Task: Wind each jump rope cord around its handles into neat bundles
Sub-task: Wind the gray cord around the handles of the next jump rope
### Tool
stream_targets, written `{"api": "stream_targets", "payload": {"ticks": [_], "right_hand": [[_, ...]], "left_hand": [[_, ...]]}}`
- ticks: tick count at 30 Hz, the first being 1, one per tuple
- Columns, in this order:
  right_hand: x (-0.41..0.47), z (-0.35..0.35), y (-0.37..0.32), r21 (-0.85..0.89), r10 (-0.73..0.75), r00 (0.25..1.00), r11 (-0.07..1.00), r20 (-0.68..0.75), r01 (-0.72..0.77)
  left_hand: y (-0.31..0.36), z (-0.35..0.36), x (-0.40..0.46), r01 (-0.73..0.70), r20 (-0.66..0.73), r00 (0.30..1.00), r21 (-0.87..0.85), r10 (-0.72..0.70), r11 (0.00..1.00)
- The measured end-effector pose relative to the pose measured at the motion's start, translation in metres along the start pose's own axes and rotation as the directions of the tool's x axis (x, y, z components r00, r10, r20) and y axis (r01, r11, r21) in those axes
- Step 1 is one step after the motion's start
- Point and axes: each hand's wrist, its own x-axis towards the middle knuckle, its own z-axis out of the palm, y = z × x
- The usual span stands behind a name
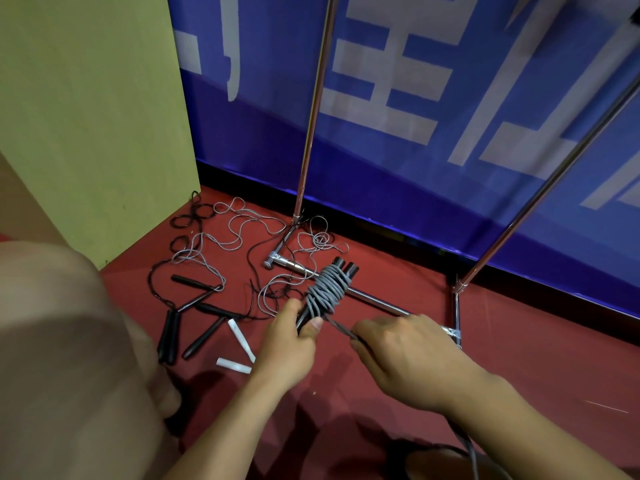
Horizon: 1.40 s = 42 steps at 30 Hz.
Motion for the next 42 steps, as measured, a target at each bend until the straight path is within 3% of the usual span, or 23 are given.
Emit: {"api": "stream_targets", "payload": {"ticks": [4, 9, 12, 14, 16, 19, 22, 26, 29, 32, 39, 42], "right_hand": [[-0.001, -0.002, 0.003, -0.003, 0.035, 0.999, 0.999, -0.008, -0.035], [-0.001, -0.010, 0.017, 0.073, 0.131, 0.988, 0.990, -0.088, -0.124], [-0.001, -0.019, 0.026, 0.242, 0.240, 0.966, 0.947, -0.099, -0.211], [0.001, -0.026, 0.030, 0.370, 0.339, 0.939, 0.879, -0.046, -0.300], [0.001, -0.033, 0.033, 0.468, 0.385, 0.915, 0.791, 0.121, -0.395], [0.000, -0.040, 0.035, 0.680, 0.371, 0.863, 0.536, 0.343, -0.500], [0.003, -0.040, 0.036, 0.787, 0.413, 0.858, 0.397, 0.306, -0.472], [0.006, -0.036, 0.037, 0.841, 0.480, 0.863, 0.392, 0.160, -0.374], [0.009, -0.033, 0.040, 0.827, 0.473, 0.880, 0.474, 0.051, -0.303], [0.009, -0.030, 0.041, 0.790, 0.393, 0.919, 0.552, 0.034, -0.265], [0.014, -0.020, 0.050, 0.715, 0.432, 0.900, 0.646, -0.053, -0.268], [0.015, -0.016, 0.054, 0.734, 0.443, 0.896, 0.615, -0.019, -0.288]], "left_hand": [[-0.001, -0.002, 0.001, -0.016, 0.011, 1.000, -0.002, 0.016, 1.000], [-0.012, -0.001, 0.003, -0.012, 0.035, 0.999, 0.171, 0.006, 0.985], [-0.013, 0.004, 0.001, -0.046, 0.115, 0.993, 0.239, 0.018, 0.970], [-0.013, 0.006, 0.000, -0.070, 0.152, 0.988, 0.269, 0.030, 0.961], [-0.014, 0.008, 0.000, -0.081, 0.169, 0.985, 0.294, 0.031, 0.952], [-0.013, 0.010, -0.001, -0.099, 0.188, 0.981, 0.301, 0.043, 0.948], [-0.010, 0.009, -0.002, -0.135, 0.230, 0.971, 0.291, 0.068, 0.947], [-0.005, 0.007, -0.006, -0.203, 0.331, 0.936, 0.233, 0.118, 0.951], [0.002, 0.008, -0.014, -0.312, 0.451, 0.869, 0.179, 0.204, 0.933], [0.010, 0.010, -0.022, -0.402, 0.536, 0.804, 0.169, 0.259, 0.900], [0.018, 0.001, -0.026, -0.424, 0.574, 0.762, 0.094, 0.299, 0.901], [0.022, 0.000, -0.029, -0.379, 0.617, 0.709, -0.075, 0.342, 0.922]]}}
